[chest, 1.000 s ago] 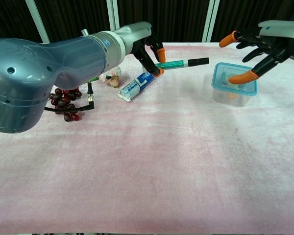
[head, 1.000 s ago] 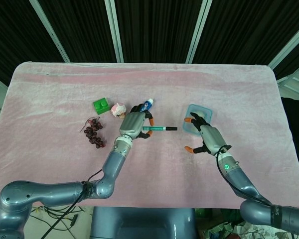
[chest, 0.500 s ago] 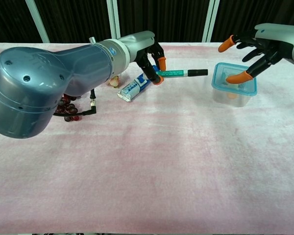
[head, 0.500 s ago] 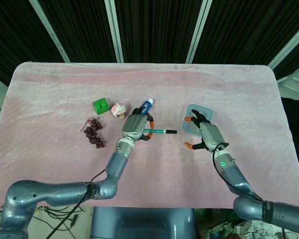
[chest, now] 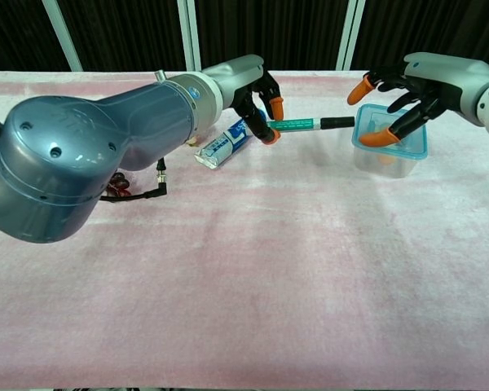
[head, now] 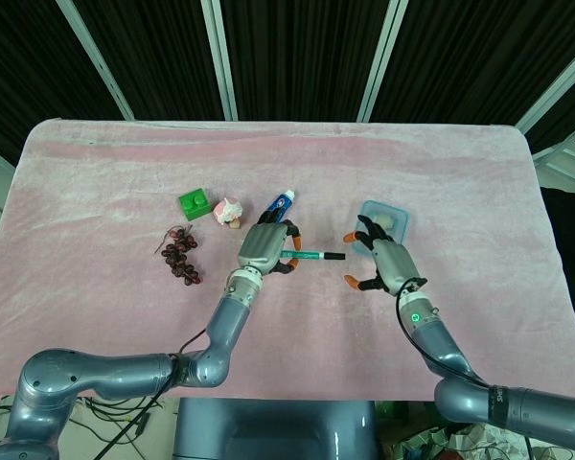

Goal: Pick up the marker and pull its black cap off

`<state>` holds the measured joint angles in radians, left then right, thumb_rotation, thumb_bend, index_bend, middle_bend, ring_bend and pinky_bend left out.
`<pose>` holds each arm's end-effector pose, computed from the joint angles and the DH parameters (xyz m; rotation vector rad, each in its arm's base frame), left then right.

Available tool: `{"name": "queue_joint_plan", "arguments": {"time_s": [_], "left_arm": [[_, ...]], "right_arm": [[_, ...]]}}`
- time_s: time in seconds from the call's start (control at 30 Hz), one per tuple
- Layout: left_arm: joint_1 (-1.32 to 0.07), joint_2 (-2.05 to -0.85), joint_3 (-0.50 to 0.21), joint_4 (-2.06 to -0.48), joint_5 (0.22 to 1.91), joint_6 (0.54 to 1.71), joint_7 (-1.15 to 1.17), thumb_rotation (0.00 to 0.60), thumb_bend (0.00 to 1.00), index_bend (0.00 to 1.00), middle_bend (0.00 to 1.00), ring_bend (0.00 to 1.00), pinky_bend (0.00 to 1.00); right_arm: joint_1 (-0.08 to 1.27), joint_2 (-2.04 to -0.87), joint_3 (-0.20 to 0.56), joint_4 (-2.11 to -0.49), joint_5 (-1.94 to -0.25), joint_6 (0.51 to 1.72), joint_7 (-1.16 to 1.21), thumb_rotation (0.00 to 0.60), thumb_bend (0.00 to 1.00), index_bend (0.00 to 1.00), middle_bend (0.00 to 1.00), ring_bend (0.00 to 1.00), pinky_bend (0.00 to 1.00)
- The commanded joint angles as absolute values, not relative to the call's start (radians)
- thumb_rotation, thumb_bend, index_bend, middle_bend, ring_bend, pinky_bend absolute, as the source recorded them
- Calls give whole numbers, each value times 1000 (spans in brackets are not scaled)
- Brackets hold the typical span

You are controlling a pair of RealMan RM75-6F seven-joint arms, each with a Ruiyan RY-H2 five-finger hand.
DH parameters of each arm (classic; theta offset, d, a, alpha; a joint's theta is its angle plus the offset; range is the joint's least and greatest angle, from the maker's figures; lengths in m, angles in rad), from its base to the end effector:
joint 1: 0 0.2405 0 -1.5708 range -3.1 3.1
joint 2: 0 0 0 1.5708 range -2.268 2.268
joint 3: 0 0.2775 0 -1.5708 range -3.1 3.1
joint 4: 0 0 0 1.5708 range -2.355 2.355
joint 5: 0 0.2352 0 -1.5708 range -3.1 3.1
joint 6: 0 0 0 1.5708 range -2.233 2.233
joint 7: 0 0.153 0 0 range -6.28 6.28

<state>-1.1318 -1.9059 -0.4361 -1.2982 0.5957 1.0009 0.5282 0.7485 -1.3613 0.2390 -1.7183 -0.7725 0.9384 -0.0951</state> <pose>0.0093 0.4100 -0.1212 -1.7169 -1.2306 -1.0732 -0.1628 -0.3737 0.0079 1.5403 -1.5055 1.0370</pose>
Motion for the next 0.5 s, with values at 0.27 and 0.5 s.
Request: {"name": "queue_joint_plan", "arguments": {"time_s": [0.27,0.5], "left_arm": [[-1131,-1902,-436,-1299,592,1001,530,600,638,790,352,46,67],[-1133,-1905,-433,-1294,592,1000,533,600,638,790,352,46,64]], "right_arm": [[755,-1387,253,-1707,-747,943,-101,600,196,429,0,38,150],[760,-1410,264,-1691,-735,951,-102,600,222,460,1,38,150]]}}
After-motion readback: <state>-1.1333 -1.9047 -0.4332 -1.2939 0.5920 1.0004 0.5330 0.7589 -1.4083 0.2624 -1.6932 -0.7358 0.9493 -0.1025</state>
